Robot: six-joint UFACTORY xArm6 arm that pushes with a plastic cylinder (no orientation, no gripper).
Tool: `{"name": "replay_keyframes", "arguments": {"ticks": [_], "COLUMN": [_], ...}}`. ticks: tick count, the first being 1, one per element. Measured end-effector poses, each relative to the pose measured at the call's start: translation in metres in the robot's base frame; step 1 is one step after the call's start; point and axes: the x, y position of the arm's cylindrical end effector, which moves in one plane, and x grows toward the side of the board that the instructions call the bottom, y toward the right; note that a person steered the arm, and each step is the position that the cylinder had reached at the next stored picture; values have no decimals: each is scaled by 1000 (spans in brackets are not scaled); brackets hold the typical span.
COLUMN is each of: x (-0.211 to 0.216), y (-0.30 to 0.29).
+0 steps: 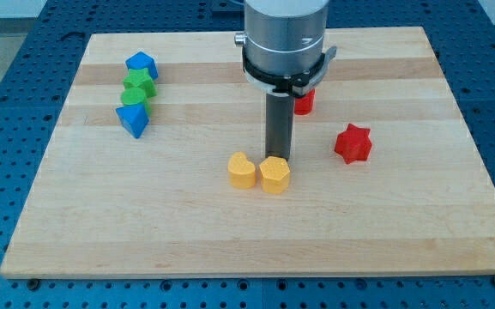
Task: Push the red circle to left of red star
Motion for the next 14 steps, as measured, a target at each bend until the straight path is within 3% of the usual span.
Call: {"name": "replay_keyframes", "arguments": {"ticks": [2,3,4,5,7,9,12,14], "x": [-41,-91,-156,-165,-107,-91,-27,-66], "y": [-72,-80,-54,-4,47,48,59,59]}}
